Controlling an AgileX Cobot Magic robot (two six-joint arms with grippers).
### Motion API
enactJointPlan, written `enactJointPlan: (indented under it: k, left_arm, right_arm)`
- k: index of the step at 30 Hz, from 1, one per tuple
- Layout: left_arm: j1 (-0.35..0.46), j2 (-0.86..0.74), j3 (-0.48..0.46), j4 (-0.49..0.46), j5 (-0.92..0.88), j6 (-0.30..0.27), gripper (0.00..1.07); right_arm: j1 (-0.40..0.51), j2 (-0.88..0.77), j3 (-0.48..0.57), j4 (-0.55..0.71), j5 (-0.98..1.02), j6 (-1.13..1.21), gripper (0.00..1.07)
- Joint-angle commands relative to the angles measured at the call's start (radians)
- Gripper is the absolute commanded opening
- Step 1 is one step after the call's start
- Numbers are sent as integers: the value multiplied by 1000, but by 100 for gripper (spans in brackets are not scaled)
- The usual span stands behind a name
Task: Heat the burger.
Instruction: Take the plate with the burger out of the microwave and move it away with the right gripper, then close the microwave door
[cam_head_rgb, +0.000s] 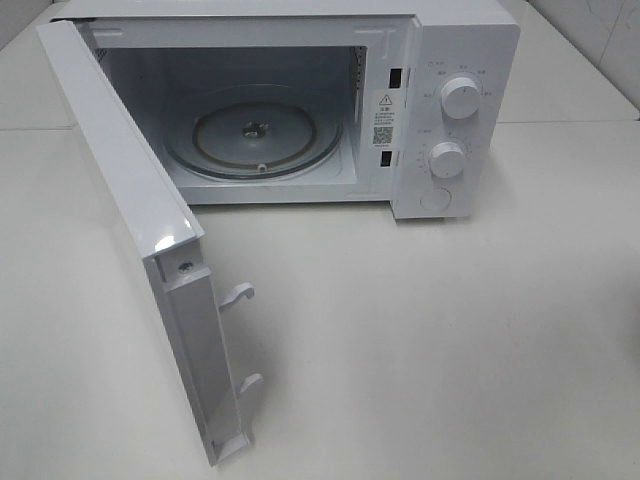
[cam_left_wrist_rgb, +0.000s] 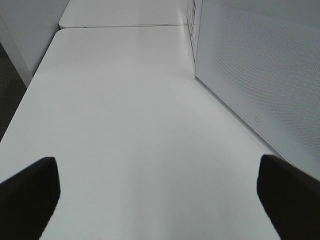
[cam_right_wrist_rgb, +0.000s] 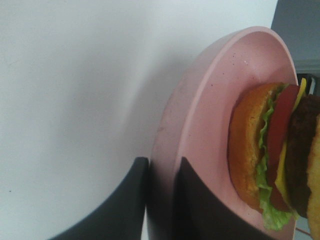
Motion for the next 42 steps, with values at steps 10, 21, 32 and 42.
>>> enactJointPlan:
  k: [10,21,32,42]
  left_arm:
    - [2,-15,0,-1,-1,-1,104]
    - [2,-15,0,-1,-1,-1,104]
    - [2,-15,0,-1,-1,-1,104]
    - [2,-15,0,-1,-1,-1,104]
  right_arm:
    - [-43,195,-28,-88,-117,167,8]
    - [-43,306,-48,-71,-216,226,9]
    - [-43,391,-60,-1,-306,240,22]
    - [-43,391,-122,105,-305,271,86]
